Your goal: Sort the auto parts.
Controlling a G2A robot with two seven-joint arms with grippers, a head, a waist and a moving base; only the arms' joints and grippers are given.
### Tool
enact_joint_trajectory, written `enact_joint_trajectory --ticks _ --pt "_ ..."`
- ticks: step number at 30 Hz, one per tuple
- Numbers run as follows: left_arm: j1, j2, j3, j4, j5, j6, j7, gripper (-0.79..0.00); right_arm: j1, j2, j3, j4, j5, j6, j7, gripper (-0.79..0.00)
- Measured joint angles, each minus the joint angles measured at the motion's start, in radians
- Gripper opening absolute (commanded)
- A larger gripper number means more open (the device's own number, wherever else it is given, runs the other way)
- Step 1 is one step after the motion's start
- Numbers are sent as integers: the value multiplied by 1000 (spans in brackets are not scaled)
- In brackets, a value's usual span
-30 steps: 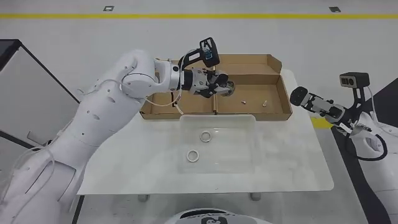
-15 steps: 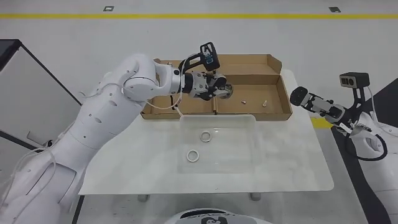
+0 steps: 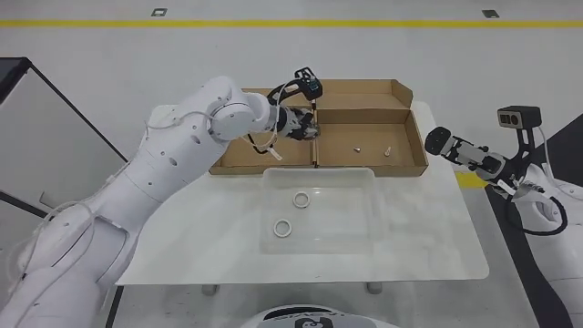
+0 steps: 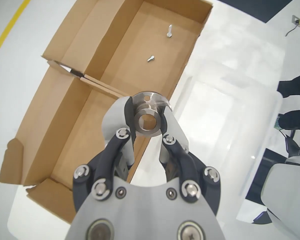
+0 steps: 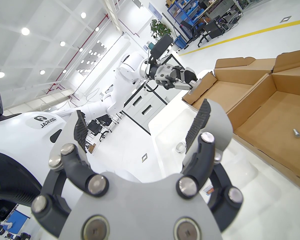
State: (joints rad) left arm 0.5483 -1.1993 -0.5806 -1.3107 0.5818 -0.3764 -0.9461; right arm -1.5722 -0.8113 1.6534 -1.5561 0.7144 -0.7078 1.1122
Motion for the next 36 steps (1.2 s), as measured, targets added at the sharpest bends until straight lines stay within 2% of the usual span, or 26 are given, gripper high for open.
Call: enact_joint_trajectory --ticks 6,16,27,36 --pt "-46 -56 76 139 33 70 -13 -785 0 0 0 0 0 0 0 0" --pt "-96 -161 184 335 82 124 1 -785 0 0 0 0 0 0 0 0" --pt "-116 -280 262 534 133 128 45 -785 0 0 0 0 0 0 0 0" --pt "-119 -355 286 673 157 113 74 -785 0 0 0 0 0 0 0 0"
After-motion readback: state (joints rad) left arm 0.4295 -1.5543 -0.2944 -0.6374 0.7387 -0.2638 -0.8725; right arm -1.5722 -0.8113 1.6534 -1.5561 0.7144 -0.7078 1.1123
